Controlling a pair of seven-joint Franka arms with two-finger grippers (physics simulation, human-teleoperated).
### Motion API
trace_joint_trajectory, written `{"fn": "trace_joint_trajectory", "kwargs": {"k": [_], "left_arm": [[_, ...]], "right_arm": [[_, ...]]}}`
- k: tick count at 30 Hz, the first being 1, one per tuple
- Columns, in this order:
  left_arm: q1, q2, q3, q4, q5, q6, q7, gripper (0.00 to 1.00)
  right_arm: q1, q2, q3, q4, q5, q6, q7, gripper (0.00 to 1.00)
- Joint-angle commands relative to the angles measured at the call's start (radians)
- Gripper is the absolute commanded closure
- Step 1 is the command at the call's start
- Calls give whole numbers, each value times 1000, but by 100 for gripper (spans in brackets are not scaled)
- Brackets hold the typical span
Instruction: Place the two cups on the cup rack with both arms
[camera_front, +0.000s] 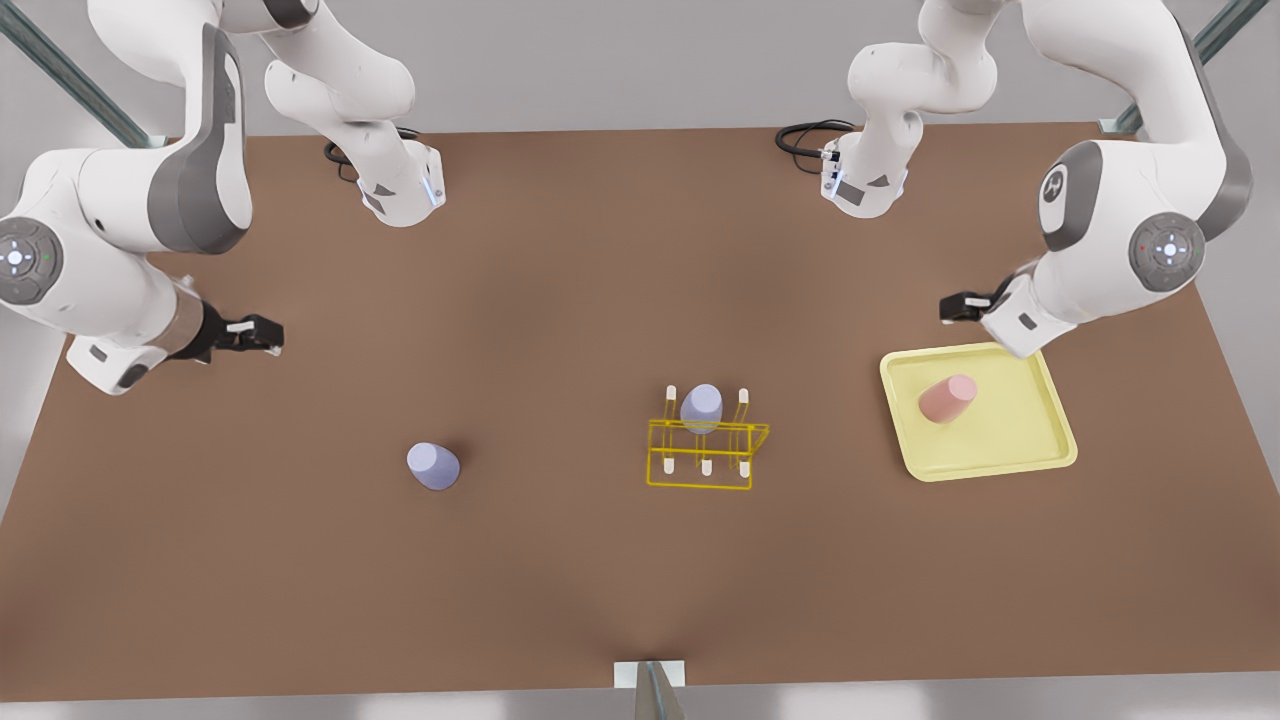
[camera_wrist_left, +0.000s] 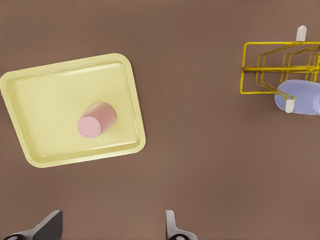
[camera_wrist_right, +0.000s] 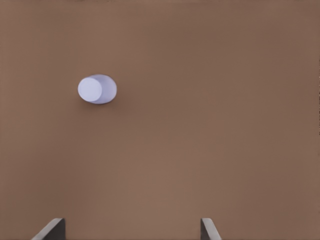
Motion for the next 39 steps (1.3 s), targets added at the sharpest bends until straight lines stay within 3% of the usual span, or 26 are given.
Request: {"fn": "trace_joint_trajectory", "kwargs": {"k": [1,4,8,14,23,37,39], "left_arm": [[-18,-1,0,1,0,78,1,0],[38,64,6,-12,3,112,4,0],[74,94,112,-295,3,551,202,0],[86,171,115,-435,1,801,234,0],[98,237,115,-489,1,832,234,0],[103,289,114,-568,0,971,234,0],[103,289,114,-568,0,971,234,14]], "right_arm": [[-2,-2,0,0,3,90,-67,0],[24,122,3,-9,-6,163,-53,0],[55,323,5,-25,2,450,-1,0],[98,431,6,-34,52,657,48,0],[205,460,2,-89,2,725,323,0],[193,426,-3,-304,2,941,323,0],[194,424,-3,-322,2,953,327,0]]}}
